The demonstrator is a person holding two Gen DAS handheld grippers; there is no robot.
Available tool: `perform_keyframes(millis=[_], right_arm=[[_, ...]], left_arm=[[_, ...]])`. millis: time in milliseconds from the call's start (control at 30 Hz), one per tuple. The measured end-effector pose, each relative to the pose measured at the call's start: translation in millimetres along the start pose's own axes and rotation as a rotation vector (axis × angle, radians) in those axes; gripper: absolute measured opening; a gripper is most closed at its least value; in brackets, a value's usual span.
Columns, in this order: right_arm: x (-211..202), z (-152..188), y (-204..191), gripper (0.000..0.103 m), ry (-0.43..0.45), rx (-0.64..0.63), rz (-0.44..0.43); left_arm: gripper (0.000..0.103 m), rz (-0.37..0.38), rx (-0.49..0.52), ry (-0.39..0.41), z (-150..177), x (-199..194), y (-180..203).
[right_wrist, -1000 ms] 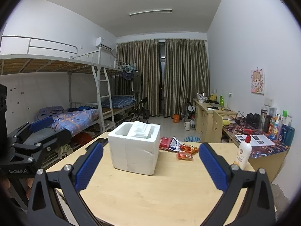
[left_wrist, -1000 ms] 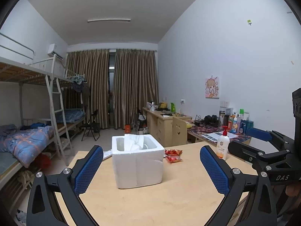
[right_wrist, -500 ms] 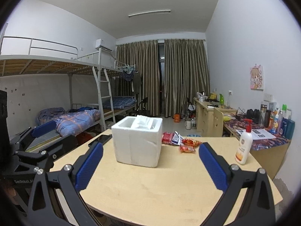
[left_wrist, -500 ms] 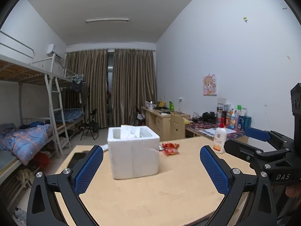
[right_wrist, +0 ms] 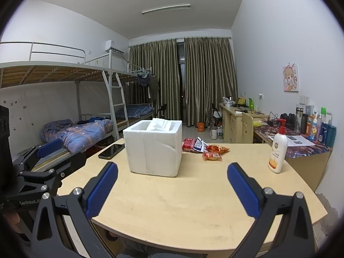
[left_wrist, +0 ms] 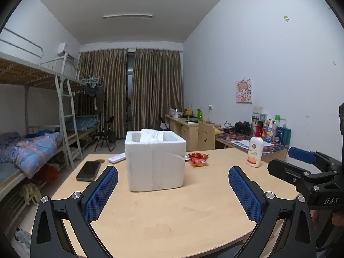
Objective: Organize soft objects
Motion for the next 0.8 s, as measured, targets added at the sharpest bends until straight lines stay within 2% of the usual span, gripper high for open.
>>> perform_keyframes(millis=[800], right_arm=[[3.1,23.1,2.6,0.103,-0.027,0.039,-0.024]], left_arm=[[0.103,-0.016,-0.053,-0.044,23.2,8.7,-7.2]])
Point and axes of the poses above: each gripper's, at about its wrist camera, not at the fingertips, and x roughly the way its jaws point, y to its right, z to its underside, the point moved 5 cm from there along x, roughly the way its jaws point, and after that the axes turned 6 degrees about -z, right-handed, at the moved point
